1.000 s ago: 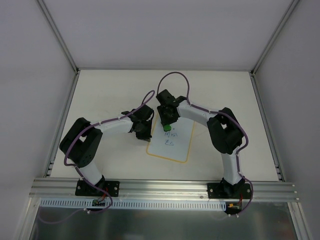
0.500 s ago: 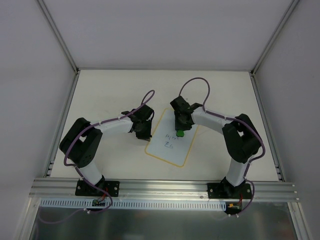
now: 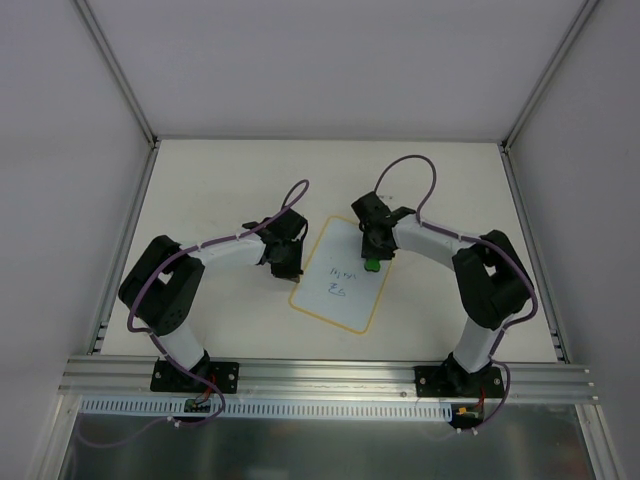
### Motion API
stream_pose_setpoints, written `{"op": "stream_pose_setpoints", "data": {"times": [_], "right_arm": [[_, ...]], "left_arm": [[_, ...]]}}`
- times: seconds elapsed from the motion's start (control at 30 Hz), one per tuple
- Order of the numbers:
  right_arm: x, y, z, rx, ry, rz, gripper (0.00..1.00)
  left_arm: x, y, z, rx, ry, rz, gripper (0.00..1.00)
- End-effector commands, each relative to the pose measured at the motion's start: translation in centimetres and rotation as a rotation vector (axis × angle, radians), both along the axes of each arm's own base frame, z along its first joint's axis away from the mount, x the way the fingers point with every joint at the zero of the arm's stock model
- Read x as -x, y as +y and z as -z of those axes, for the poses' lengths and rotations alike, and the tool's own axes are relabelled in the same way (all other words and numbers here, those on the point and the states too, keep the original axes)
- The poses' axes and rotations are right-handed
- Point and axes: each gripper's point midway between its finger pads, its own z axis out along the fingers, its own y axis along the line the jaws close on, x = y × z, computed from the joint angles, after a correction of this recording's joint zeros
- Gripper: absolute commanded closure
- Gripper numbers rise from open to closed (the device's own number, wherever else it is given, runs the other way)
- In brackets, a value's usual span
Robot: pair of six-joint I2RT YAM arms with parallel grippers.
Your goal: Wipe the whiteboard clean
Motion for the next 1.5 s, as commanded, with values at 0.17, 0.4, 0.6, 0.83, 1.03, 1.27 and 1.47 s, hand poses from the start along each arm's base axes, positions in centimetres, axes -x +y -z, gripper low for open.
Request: {"op": "stream_pose_setpoints", "data": {"times": [0.17,0.4,0.6,0.83,1.03,1.27,1.47], "right_arm": [[-4.2,5.5,-1.3,-0.062,-0.064,-0.025,1.00],[-7.2,8.9,-1.8,-0.097,-0.106,-0.023,1.00],[-8.1,10.8,-1.0,-0.110,-0.104,-0.033,1.00],[-7.9,11.1,0.0,-0.083,-0.082,-0.047,1.00],[-5.8,10.6,0.8,-0.034,0.006,-0.097,1.00],[-1.6,10.1,1.2,-0.031,0.079,-0.145,1.00],[2.1,8.9,1.1,-0.010,0.104,-0.157,1.00]], "left_arm": [[1.2,1.7,0.9,-0.081,0.027,0.004,1.00],[1.3,1.8,0.9,-0.080,0.026,0.003,1.00],[1.2,1.8,0.8,-0.079,0.025,0.002,1.00],[1.1,1.6,0.9,-0.079,0.028,-0.002,1.00],[0.5,1.1,0.7,-0.068,0.025,-0.020,1.00],[-0.4,0.2,0.1,-0.045,0.014,-0.047,1.00],[-0.9,-0.1,-0.4,-0.032,0.003,-0.064,1.00]]}}
